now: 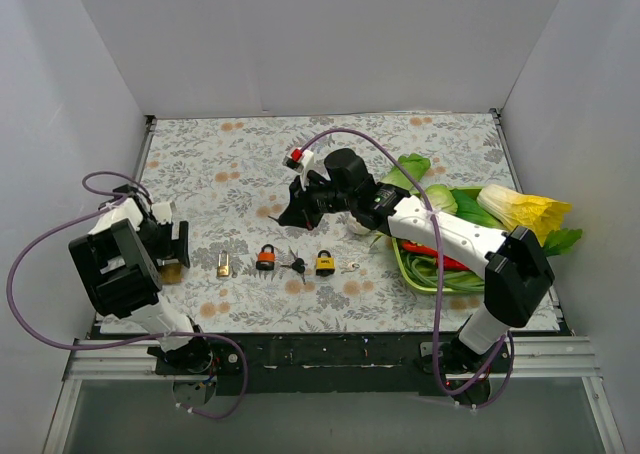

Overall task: Lock with the key
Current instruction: Place the lock at the center of the board, then place the key at the center of the board.

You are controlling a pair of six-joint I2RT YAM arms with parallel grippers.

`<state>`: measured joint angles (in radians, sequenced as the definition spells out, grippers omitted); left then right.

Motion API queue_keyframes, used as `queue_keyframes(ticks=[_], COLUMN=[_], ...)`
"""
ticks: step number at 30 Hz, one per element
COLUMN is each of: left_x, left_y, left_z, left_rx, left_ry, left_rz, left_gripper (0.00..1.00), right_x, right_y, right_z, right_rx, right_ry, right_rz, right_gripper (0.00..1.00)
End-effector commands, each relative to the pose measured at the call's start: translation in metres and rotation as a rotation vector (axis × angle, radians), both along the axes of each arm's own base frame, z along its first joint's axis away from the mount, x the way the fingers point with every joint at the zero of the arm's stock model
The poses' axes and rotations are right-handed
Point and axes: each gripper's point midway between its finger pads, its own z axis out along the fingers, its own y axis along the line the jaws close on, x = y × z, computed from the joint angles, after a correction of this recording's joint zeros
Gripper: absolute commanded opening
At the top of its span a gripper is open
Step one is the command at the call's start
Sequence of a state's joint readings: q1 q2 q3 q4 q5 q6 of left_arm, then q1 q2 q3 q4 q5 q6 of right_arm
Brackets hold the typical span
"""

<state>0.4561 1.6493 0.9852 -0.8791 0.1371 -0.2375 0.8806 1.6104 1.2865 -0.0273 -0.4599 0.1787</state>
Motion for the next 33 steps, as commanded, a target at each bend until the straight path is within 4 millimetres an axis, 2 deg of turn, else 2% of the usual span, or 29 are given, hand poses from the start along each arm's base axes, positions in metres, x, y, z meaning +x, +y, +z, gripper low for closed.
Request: queue_keyframes(ticks=[1, 2, 4, 5, 6, 8, 9, 11, 12, 14, 15, 16, 17, 18, 21, 22, 24, 25, 33], left_x=[0.029, 0.037, 0.042, 0.059, 0.068, 0.083, 0.101, 0.105, 0.109, 0.104, 0.107, 0.097, 0.094, 0.093, 0.085, 0.083, 0.08, 0.08, 0.078], left_y=[-0.01, -0.011, -0.013, -0.013, -0.018, -0.033, -0.054, -0.079, -0.094, -0.117, -0.132, -0.145, -0.155, -0.175, -0.204, -0.209, -0.219, -0.221, -0.246], left_z=[0.022, 0.029, 0.038, 0.057, 0.074, 0.113, 0.155, 0.199, 0.225, 0.257, 0.274, 0.277, 0.281, 0.292, 0.295, 0.29, 0.293, 0.286, 0.272], left_rx=[-0.075, -0.09, -0.102, -0.121, -0.152, -0.244, -0.371, -0.525, -0.635, -0.755, -0.841, -0.871, -0.896, -0.945, -0.967, -0.995, -1.019, -1.031, -1.03], left_ry=[-0.102, -0.127, -0.144, -0.209, -0.257, -0.343, -0.463, -0.545, -0.607, -0.659, -0.681, -0.68, -0.685, -0.687, -0.702, -0.664, -0.663, -0.633, -0.565], left_rz=[0.014, 0.01, 0.016, 0.026, 0.025, 0.035, -0.001, 0.042, 0.024, 0.037, 0.051, 0.072, 0.075, 0.064, 0.045, 0.099, 0.108, 0.152, 0.192], left_gripper=[0.91, 0.96, 0.97, 0.95, 0.91, 0.9, 0.88, 0.86, 0.85, 0.8, 0.78, 0.76, 0.76, 0.75, 0.72, 0.71, 0.65, 0.64, 0.54], right_x=[0.008, 0.009, 0.011, 0.011, 0.014, 0.017, 0.021, 0.03, 0.041, 0.048, 0.053, 0.054, 0.056, 0.056, 0.058, 0.058, 0.057, 0.057, 0.054], right_y=[0.006, 0.006, 0.005, 0.005, 0.004, 0.004, 0.003, 0.002, 0.0, 0.0, 0.0, 0.001, 0.002, 0.004, 0.009, 0.01, 0.013, 0.014, 0.025], right_z=[0.025, 0.026, 0.026, 0.028, 0.029, 0.034, 0.037, 0.041, 0.046, 0.05, 0.055, 0.057, 0.057, 0.061, 0.064, 0.062, 0.064, 0.065, 0.065], right_rx=[0.068, 0.069, 0.069, 0.073, 0.076, 0.093, 0.098, 0.105, 0.115, 0.129, 0.144, 0.151, 0.154, 0.165, 0.171, 0.166, 0.171, 0.172, 0.156], right_ry=[-0.036, -0.038, -0.038, -0.045, -0.047, -0.056, -0.065, -0.08, -0.105, -0.119, -0.128, -0.129, -0.126, -0.126, -0.113, -0.109, -0.114, -0.116, -0.134], right_rz=[-0.002, -0.003, -0.013, -0.017, -0.028, -0.044, -0.067, -0.118, -0.179, -0.219, -0.239, -0.246, -0.252, -0.252, -0.258, -0.26, -0.263, -0.265, -0.274], right_gripper=[0.01, 0.01, 0.01, 0.01, 0.01, 0.01, 0.01, 0.01, 0.01, 0.01, 0.01, 0.01, 0.01, 0.01, 0.01, 0.01, 0.01, 0.01, 0.01])
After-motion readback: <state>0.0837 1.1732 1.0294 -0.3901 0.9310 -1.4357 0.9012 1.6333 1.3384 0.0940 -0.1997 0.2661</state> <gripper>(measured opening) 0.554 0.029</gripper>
